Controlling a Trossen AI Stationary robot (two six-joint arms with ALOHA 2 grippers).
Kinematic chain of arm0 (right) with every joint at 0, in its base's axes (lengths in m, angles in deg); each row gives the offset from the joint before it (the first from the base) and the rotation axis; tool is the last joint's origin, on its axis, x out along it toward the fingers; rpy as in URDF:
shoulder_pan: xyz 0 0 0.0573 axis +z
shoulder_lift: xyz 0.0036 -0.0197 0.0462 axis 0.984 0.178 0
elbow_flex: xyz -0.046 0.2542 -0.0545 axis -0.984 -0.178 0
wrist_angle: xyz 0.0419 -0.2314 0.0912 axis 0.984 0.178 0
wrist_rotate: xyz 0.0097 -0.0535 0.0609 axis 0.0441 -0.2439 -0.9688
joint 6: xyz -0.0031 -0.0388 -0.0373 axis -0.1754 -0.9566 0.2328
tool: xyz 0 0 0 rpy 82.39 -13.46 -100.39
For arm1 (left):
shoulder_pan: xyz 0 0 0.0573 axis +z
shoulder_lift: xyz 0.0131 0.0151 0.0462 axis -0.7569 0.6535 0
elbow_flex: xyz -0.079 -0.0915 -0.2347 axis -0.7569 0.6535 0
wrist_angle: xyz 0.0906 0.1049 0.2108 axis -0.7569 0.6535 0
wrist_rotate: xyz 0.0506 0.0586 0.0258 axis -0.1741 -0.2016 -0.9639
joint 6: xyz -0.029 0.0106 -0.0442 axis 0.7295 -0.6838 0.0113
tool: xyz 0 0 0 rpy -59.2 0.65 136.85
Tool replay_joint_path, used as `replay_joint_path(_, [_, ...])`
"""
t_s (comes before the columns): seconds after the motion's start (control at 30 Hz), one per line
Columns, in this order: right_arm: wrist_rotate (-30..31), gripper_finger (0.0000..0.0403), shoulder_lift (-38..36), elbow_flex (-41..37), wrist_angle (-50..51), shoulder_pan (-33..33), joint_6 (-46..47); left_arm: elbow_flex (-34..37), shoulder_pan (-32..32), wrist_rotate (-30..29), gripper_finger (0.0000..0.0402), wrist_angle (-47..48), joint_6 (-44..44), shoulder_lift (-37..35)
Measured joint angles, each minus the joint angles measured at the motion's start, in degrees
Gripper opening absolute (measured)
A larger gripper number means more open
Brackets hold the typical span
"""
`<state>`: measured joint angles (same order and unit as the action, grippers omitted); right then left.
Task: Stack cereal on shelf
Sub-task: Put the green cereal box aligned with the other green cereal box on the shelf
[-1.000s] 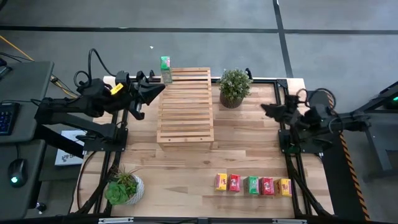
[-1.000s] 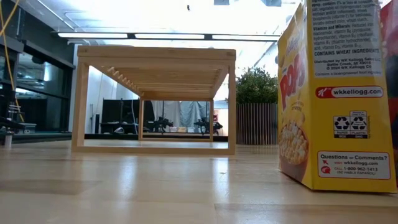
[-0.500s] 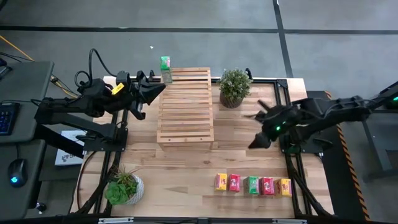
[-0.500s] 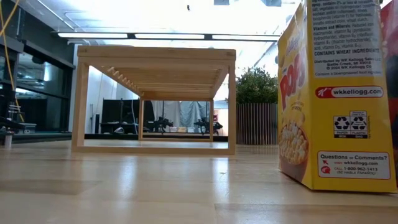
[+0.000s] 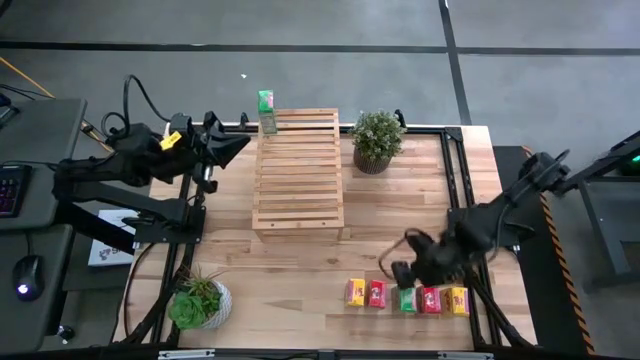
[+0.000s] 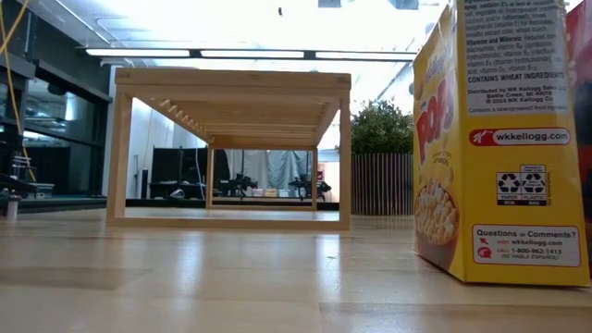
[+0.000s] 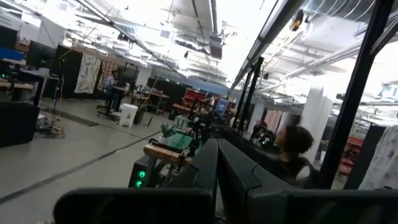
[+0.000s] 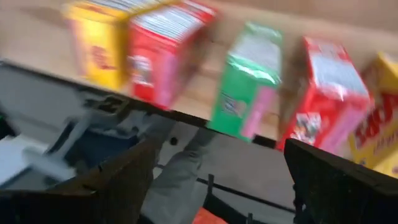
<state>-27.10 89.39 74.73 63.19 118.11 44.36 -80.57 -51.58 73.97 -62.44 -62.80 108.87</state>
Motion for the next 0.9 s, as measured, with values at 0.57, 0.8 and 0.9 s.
replay_joint_path(0.57, [3.6, 0.035, 11.1, 0.0, -1.7, 4.0, 10.5, 0.0, 0.0, 0.0, 0.0, -0.1, 0.0, -1.5])
replay_joint_path(0.8, [4.7, 0.035, 11.2, 0.0, 0.4, 4.0, 12.9, 0.0, 0.0, 0.0, 0.0, 0.0, 0.1, -1.5])
replay_joint_path(0.9, [5.1, 0.035, 11.6, 0.0, 0.4, 3.6, 12.8, 0.0, 0.0, 0.0, 0.0, 0.0, 0.1, -1.5])
